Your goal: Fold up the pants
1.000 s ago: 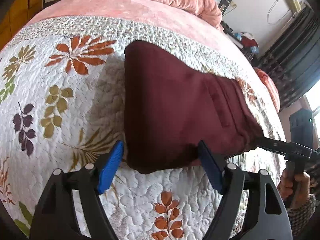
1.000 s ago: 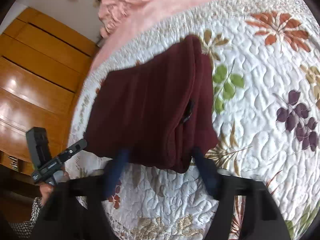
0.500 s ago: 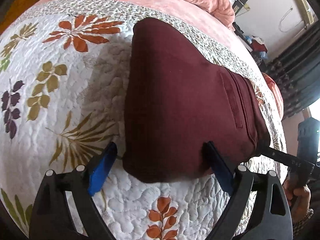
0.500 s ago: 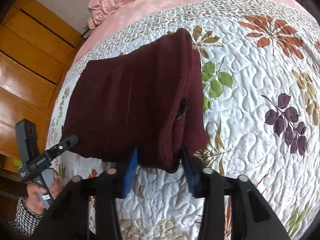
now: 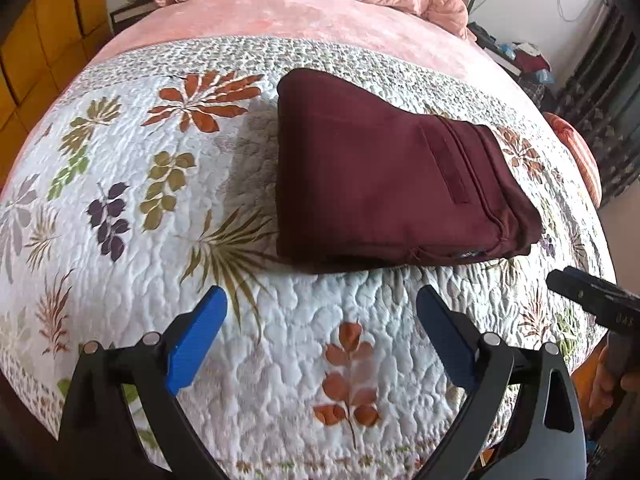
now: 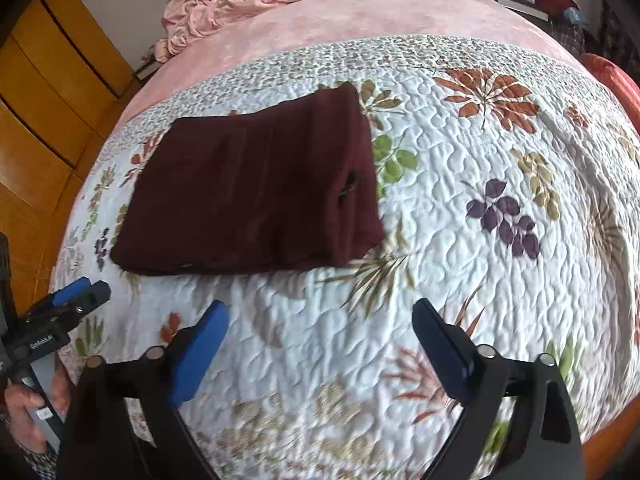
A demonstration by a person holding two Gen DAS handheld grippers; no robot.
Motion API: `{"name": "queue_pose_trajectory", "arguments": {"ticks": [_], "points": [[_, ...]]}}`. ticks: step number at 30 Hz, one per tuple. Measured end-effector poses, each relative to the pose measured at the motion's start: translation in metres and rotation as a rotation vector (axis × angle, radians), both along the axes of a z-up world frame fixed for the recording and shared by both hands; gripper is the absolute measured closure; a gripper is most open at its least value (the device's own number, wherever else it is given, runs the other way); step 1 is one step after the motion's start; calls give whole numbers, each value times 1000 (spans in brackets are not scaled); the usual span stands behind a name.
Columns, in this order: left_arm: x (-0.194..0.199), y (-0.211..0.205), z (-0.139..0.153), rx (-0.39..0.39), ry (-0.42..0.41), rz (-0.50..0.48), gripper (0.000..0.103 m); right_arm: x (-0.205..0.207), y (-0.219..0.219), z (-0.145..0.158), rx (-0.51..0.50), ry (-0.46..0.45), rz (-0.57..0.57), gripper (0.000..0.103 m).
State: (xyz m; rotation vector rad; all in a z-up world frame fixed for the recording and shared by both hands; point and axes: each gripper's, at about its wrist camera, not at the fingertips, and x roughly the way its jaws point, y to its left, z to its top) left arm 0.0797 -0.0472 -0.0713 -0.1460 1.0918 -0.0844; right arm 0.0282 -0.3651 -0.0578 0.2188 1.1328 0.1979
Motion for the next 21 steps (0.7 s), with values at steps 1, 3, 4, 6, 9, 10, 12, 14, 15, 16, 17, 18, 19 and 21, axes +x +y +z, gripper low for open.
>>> {"name": "queue_pose_trajectory", "arguments": {"ticks": [1, 3, 4, 6, 9, 10, 12, 14, 15, 16, 17, 18, 19, 21], "points": [[-5, -1, 4, 1, -6, -3, 8, -2, 3, 2, 1, 0, -3, 7], [-11, -3, 10, 12, -16, -2, 8, -7, 9, 8, -10, -2, -3, 6], [-15, -4, 14, 19, -22, -3, 8, -11, 11, 11, -24, -3, -7, 6], [-21, -4, 19, 24, -28, -9, 8, -14, 15, 15, -39, -4, -9, 5], [-28, -4, 26, 43, -38, -3, 8, -22, 18, 22, -39, -9, -21, 4], [-31, -4, 28, 47, -40, -3, 8, -23, 18, 24, -41, -7, -26, 4], [-37, -5, 32, 50, -42, -8, 8, -28, 20, 27, -40, -10, -35, 4], [-42, -6, 35, 57, -44, -8, 8, -32, 22, 30, -46, -8, -37, 4], [-45, -6, 38, 58, -46, -8, 8, -33, 23, 31, -52, -8, -40, 4], [-48, -7, 40, 59, -47, -6, 8, -35, 24, 33, -58, -8, -43, 4], [-50, -7, 42, 60, -51, -6, 8, -37, 26, 34, -60, -8, -42, 4], [-53, -8, 45, 61, -57, -8, 8, -39, 27, 36, -56, -8, -43, 4], [-56, -9, 49, 64, -64, -9, 8, -42, 28, 38, -51, -10, -44, 4], [-61, -9, 55, 77, -75, -7, 8, -45, 31, 41, -49, -14, -44, 4]]}}
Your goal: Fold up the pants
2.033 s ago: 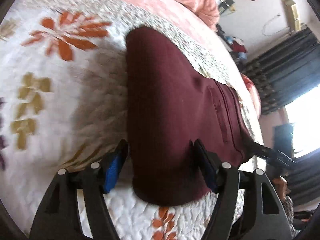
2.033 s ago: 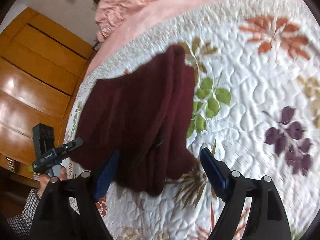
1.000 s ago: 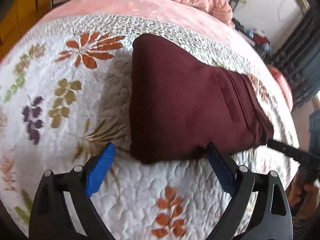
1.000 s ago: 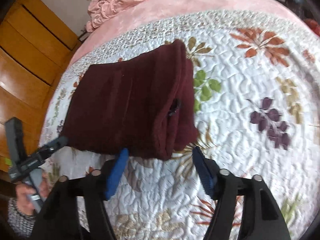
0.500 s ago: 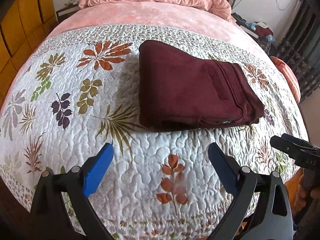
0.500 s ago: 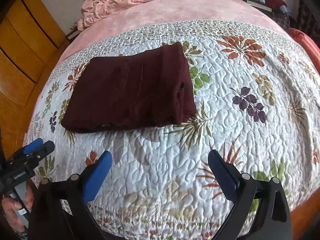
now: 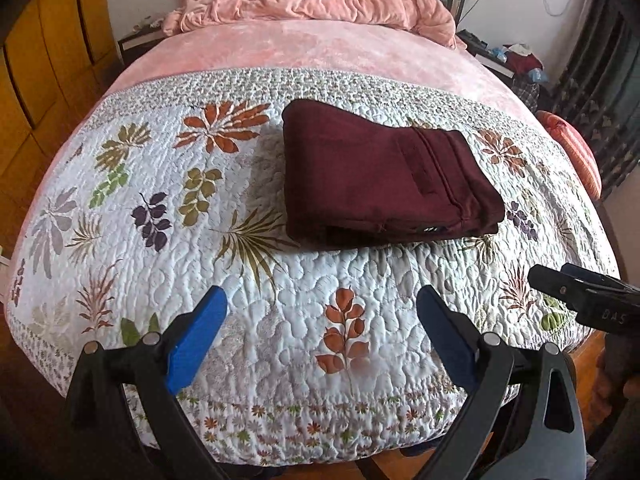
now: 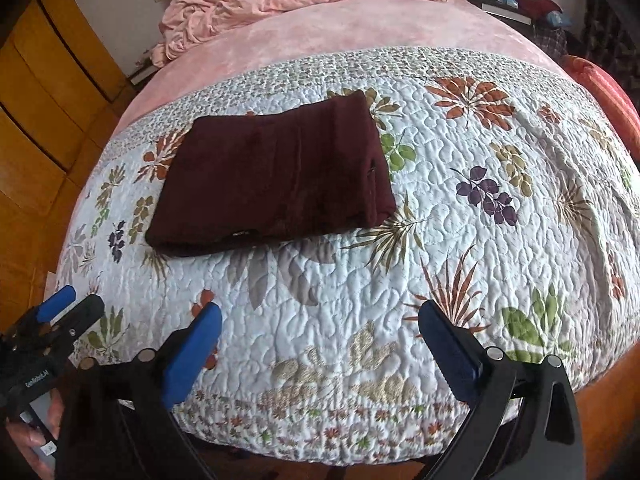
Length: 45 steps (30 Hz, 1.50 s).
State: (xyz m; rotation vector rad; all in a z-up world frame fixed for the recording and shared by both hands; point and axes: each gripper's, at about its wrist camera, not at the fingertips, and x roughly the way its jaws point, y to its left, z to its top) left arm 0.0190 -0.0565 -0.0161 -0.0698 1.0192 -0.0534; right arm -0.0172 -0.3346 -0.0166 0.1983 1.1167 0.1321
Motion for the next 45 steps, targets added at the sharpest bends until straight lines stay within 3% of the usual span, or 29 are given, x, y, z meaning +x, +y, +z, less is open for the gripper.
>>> {"name": "queue_pose_trajectory", "arguments": {"ticks": [22, 31, 45], "points": [[-31, -10, 45, 129, -87, 13, 5, -26, 15, 40, -99, -39, -44, 4], [-32, -11, 44, 153, -84, 24, 5, -29, 19, 46, -104, -49, -43, 4], [-28, -11, 23, 167, -30, 38, 5, -27, 28, 32, -92, -17, -14, 4]]}}
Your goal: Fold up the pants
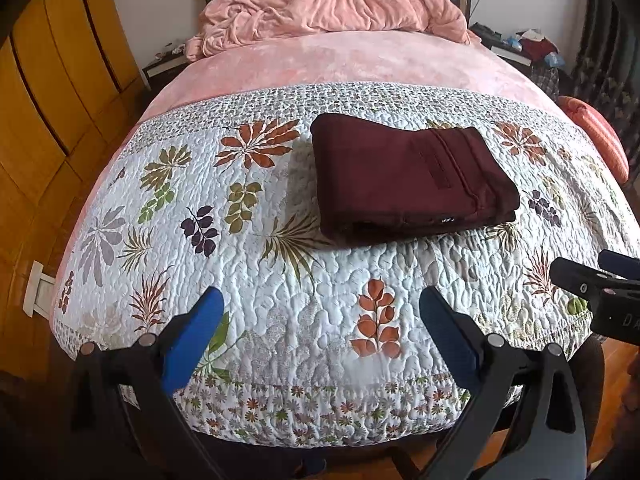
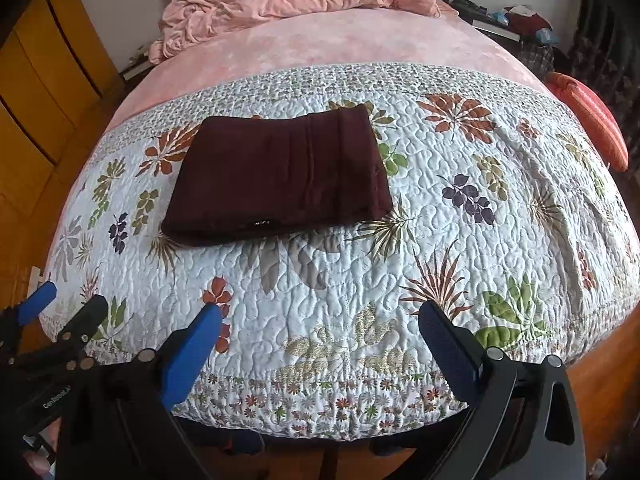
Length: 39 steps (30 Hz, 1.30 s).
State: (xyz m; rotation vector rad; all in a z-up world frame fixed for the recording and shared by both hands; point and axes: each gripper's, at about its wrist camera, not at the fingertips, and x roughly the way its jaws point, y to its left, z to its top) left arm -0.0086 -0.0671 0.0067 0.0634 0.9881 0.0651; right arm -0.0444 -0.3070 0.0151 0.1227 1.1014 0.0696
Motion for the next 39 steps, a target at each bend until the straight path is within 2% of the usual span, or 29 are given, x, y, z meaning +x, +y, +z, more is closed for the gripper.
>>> {"name": "queue_pose_trajectory", "arguments": {"ticks": [39], "points": [[1, 1, -10, -18, 28, 14, 5, 1, 3, -6, -1, 22, 13, 4]]}}
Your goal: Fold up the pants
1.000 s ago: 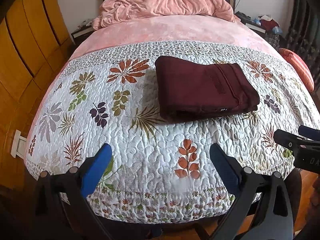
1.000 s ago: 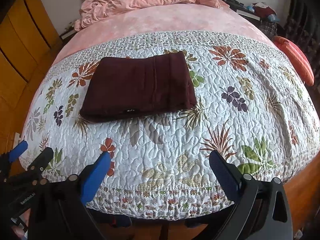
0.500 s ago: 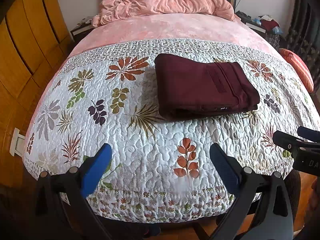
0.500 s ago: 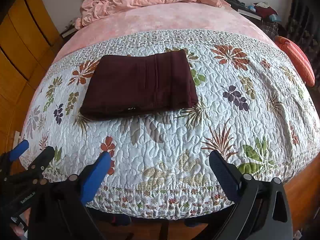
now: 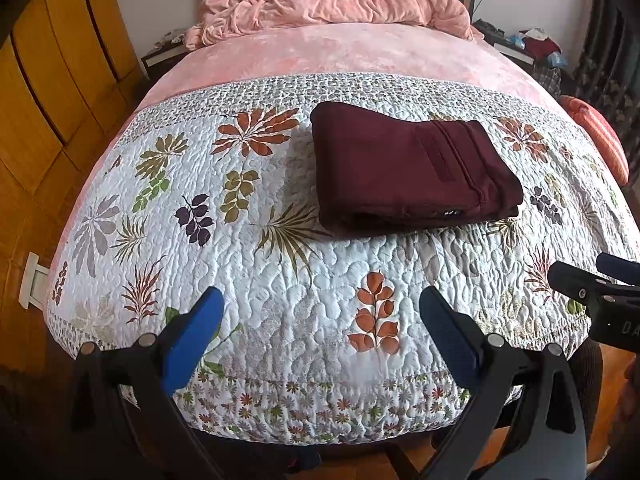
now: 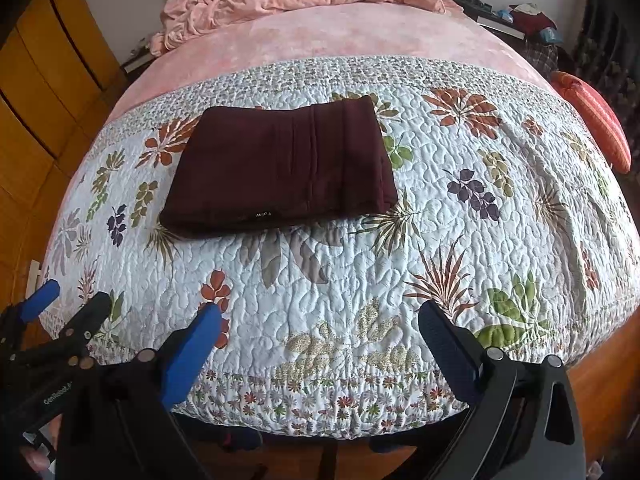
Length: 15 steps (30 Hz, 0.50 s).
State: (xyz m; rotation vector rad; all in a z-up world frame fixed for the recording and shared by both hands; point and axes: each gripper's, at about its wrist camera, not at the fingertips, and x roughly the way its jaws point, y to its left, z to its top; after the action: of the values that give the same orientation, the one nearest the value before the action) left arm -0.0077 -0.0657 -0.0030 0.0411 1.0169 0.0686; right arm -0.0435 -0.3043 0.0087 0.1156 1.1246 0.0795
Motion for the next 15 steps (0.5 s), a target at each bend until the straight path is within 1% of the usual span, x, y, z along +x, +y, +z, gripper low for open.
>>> {"name": "queue_pose_trajectory", "arguments": {"ticks": [11, 15], "points": [[1, 1, -1, -3, 2, -1, 5, 2, -1, -2, 0, 6, 9, 4], [1, 1, -1, -30, 10, -4, 5, 2, -2, -2, 1, 6, 10, 4]]}}
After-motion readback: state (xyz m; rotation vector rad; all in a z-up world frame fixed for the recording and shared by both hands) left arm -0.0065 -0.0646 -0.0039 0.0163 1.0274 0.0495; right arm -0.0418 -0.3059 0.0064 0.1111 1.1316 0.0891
